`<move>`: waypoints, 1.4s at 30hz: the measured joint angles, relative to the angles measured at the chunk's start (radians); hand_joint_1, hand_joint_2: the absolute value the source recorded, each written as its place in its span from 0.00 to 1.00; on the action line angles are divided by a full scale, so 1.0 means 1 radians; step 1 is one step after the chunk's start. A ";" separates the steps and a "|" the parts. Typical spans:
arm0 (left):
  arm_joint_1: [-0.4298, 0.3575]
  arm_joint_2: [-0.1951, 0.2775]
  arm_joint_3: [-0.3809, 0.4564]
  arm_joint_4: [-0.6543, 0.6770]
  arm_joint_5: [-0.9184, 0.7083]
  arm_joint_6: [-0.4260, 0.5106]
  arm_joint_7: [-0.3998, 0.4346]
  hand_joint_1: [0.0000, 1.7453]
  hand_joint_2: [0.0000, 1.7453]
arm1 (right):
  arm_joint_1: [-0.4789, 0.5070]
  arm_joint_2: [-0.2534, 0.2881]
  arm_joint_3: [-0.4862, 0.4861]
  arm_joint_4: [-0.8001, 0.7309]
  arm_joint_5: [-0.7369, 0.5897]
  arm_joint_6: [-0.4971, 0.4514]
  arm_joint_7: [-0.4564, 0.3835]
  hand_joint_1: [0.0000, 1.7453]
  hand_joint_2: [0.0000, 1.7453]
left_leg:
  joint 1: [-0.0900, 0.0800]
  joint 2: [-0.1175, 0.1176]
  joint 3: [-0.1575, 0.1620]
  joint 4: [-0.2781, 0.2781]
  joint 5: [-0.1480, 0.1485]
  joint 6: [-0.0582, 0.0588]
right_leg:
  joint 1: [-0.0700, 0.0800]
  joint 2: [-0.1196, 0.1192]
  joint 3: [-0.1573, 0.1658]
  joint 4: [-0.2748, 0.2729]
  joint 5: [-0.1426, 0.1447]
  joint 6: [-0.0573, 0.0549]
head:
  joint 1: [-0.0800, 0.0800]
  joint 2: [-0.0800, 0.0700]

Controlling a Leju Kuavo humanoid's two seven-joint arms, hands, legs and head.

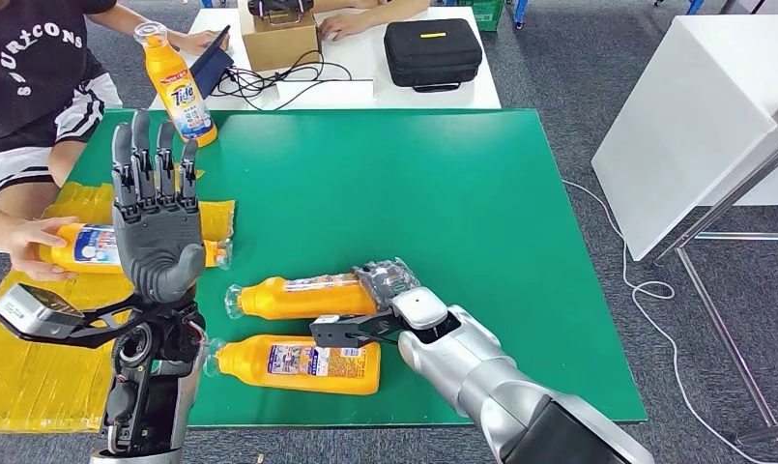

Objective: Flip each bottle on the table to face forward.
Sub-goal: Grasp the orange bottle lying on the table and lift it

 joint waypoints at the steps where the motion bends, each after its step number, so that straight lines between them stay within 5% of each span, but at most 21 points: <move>1: 0.001 0.000 -0.001 -0.002 0.000 0.000 0.000 0.00 1.00 | 0.000 0.000 0.001 0.000 0.000 -0.001 0.000 1.00 1.00 | 0.000 0.000 0.000 0.000 0.000 0.000 | 0.000 0.000 0.000 0.000 0.000 0.000 | 0.000 0.000; 19: 0.006 0.000 -0.003 -0.007 -0.001 0.002 0.000 0.00 1.00 | 0.001 0.000 0.012 0.003 0.003 -0.006 0.004 1.00 1.00 | 0.000 0.000 0.001 0.000 0.000 0.000 | 0.000 0.000 0.000 0.000 0.000 0.000 | 0.000 0.000; 27: 0.018 0.000 -0.007 -0.017 -0.004 0.023 0.000 0.00 1.00 | 0.011 -0.004 0.011 0.003 0.005 -0.079 0.004 1.00 1.00 | 0.000 0.000 0.001 0.000 0.000 0.000 | 0.000 0.000 0.000 0.000 0.000 0.000 | 0.000 0.000; 31: 0.040 0.002 -0.009 -0.035 -0.011 0.050 0.000 0.00 1.00 | 0.027 -0.010 -0.013 -0.002 -0.031 -0.181 -0.039 1.00 1.00 | 0.000 0.000 0.000 0.000 0.000 0.000 | 0.000 0.000 0.000 0.000 0.000 0.000 | 0.000 0.000; 36: 0.108 0.008 -0.008 -0.061 -0.057 0.110 0.022 0.00 1.00 | 0.183 -0.067 -0.205 -0.263 -0.125 -0.574 -0.196 1.00 1.00 | 0.000 -0.004 -0.001 0.000 0.000 0.000 | 0.000 -0.003 0.000 0.000 -0.001 0.000 | 0.000 0.000; 42: 0.107 0.015 -0.006 -0.045 -0.075 0.197 0.215 0.00 1.00 | 0.373 -0.127 -0.460 -0.625 -0.092 -0.624 -0.270 1.00 1.00 | 0.000 -0.008 -0.004 0.000 -0.001 0.000 | 0.000 -0.006 -0.002 -0.001 -0.001 0.000 | 0.000 0.000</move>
